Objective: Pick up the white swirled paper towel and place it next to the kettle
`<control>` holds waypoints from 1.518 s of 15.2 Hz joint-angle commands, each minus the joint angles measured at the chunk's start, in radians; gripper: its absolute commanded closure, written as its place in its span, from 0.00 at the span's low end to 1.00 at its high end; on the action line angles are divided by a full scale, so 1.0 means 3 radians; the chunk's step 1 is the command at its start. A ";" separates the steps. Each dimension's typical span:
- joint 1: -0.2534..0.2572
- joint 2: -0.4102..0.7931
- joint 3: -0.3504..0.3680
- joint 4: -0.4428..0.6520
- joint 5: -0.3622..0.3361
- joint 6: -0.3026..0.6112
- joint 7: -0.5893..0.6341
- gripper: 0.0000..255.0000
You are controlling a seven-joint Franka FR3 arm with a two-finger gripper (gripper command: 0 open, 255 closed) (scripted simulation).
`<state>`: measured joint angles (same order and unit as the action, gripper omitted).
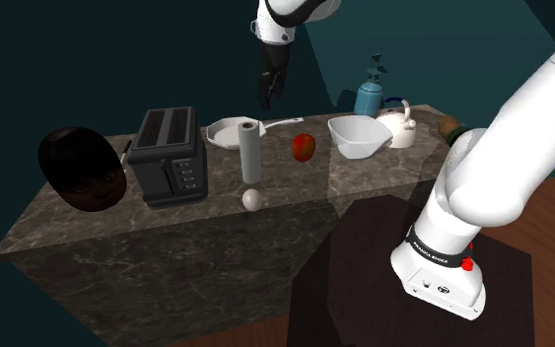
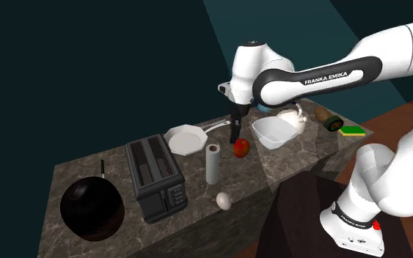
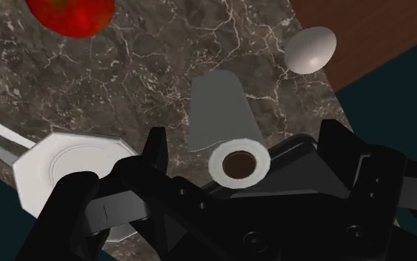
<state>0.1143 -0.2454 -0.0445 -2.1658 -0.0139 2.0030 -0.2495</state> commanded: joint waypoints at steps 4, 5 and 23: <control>0.0087 0.0591 0.0059 0.0326 -0.0036 0.0243 -0.0232 0.00; 0.0099 0.0711 0.0070 0.0399 -0.0046 0.0286 -0.0279 0.00; 0.0120 0.1118 0.0094 0.0406 -0.0075 0.0679 -0.0374 0.00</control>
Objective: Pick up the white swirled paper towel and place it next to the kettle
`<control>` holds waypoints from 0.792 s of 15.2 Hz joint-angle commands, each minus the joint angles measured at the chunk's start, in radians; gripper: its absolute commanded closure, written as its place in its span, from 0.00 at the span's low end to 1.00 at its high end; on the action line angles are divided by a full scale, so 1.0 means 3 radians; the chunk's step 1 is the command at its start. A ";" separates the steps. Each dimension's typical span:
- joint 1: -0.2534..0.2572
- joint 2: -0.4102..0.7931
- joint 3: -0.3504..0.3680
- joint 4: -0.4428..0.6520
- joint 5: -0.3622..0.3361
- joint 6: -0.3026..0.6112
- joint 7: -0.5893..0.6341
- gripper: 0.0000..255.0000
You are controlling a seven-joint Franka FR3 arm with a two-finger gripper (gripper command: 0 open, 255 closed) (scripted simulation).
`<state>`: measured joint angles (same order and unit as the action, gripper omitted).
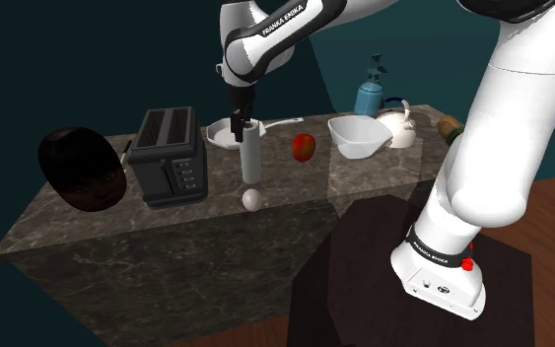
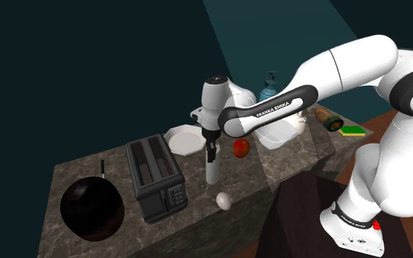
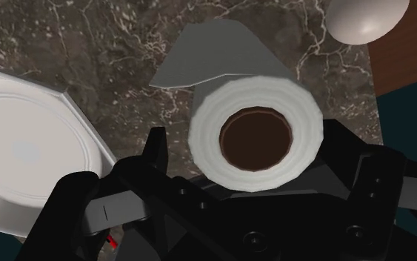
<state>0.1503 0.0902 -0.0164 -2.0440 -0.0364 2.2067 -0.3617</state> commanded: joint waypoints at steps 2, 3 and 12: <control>0.0000 0.0000 0.0000 0.0000 0.0000 0.0000 0.0000 1.00; 0.0000 0.0000 0.0000 0.0000 0.0000 0.0000 0.0000 1.00; 0.0000 -0.0037 0.0001 0.0047 0.0001 -0.0084 -0.0003 1.00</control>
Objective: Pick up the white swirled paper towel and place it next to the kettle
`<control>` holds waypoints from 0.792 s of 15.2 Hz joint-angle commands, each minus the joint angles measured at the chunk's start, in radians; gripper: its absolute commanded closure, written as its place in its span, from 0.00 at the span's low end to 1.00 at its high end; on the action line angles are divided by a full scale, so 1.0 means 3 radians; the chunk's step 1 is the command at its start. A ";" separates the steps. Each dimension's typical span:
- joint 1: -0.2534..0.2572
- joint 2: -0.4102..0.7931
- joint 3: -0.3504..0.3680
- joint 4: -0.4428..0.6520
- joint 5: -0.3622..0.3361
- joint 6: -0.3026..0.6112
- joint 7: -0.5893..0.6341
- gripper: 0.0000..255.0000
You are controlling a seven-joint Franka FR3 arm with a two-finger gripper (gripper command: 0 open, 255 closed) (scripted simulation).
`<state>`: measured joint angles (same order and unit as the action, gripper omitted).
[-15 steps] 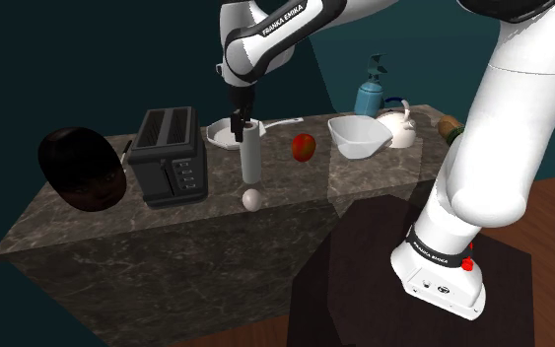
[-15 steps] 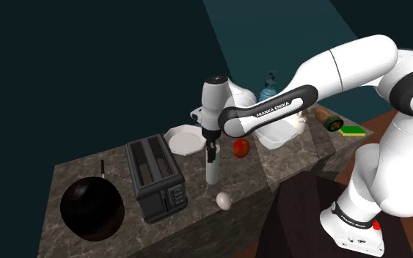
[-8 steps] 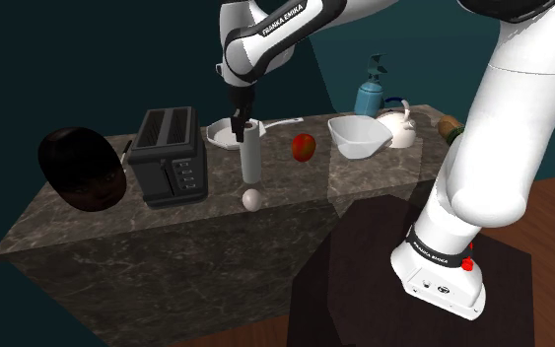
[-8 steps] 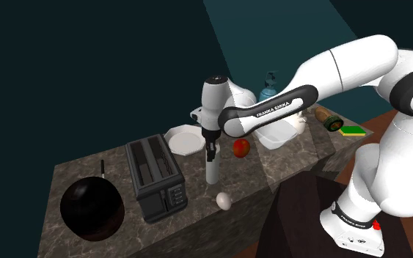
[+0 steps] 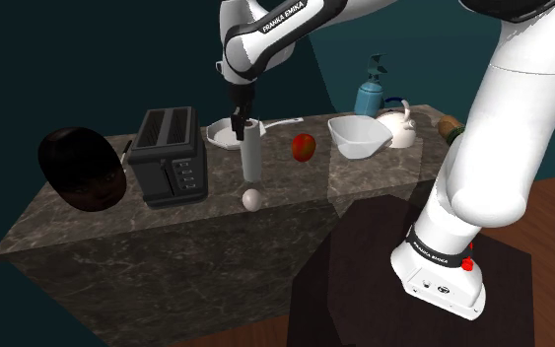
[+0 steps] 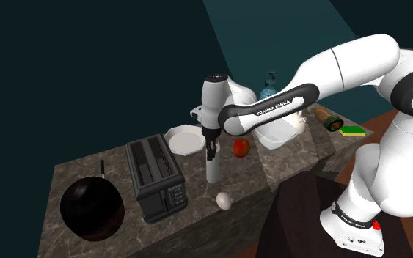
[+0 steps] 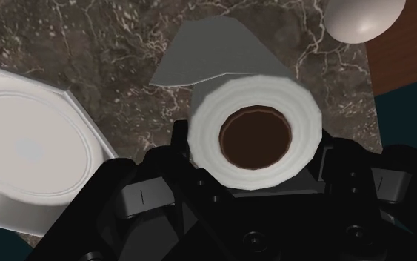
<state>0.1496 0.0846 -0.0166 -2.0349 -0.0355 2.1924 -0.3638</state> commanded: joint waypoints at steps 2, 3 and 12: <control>0.0002 -0.0051 0.0002 0.0069 0.0000 -0.0121 0.0002 1.00; 0.0003 -0.0066 0.0002 0.0096 0.0001 -0.0163 0.0001 1.00; 0.0004 -0.0177 0.0003 0.0371 0.0006 -0.0549 -0.0011 1.00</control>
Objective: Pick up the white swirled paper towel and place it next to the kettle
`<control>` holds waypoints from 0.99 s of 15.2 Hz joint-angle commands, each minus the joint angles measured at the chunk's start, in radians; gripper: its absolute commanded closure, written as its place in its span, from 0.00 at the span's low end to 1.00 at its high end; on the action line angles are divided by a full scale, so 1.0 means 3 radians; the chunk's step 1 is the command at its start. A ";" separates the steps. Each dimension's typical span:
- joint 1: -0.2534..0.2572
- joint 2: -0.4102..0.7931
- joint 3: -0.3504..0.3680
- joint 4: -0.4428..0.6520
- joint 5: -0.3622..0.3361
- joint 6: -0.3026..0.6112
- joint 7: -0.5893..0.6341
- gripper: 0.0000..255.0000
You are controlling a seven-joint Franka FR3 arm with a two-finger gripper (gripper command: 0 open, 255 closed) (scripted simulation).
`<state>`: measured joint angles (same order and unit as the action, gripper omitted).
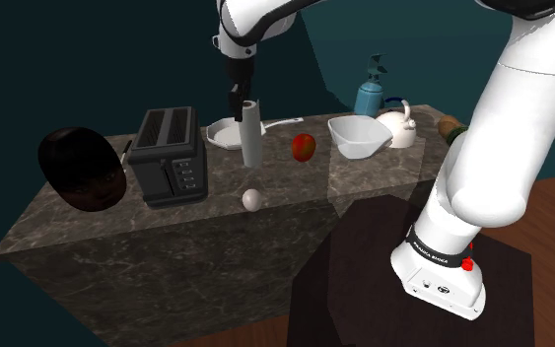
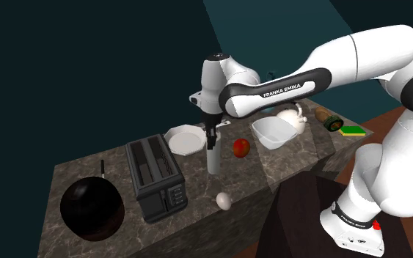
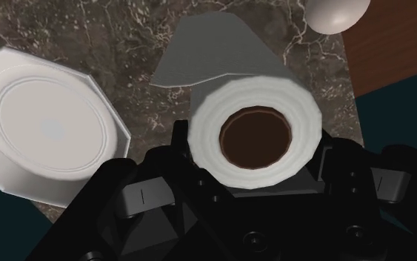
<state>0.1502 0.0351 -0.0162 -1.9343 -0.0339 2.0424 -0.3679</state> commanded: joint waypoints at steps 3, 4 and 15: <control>0.0003 -0.0037 0.0002 0.0141 0.0002 -0.0179 -0.0001 1.00; 0.0003 -0.0044 0.0003 0.0177 0.0002 -0.0223 -0.0003 1.00; 0.0004 -0.0073 0.0004 0.0636 0.0007 -0.0710 -0.0016 1.00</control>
<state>0.1510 0.0119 -0.0155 -1.7586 -0.0318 1.8435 -0.3735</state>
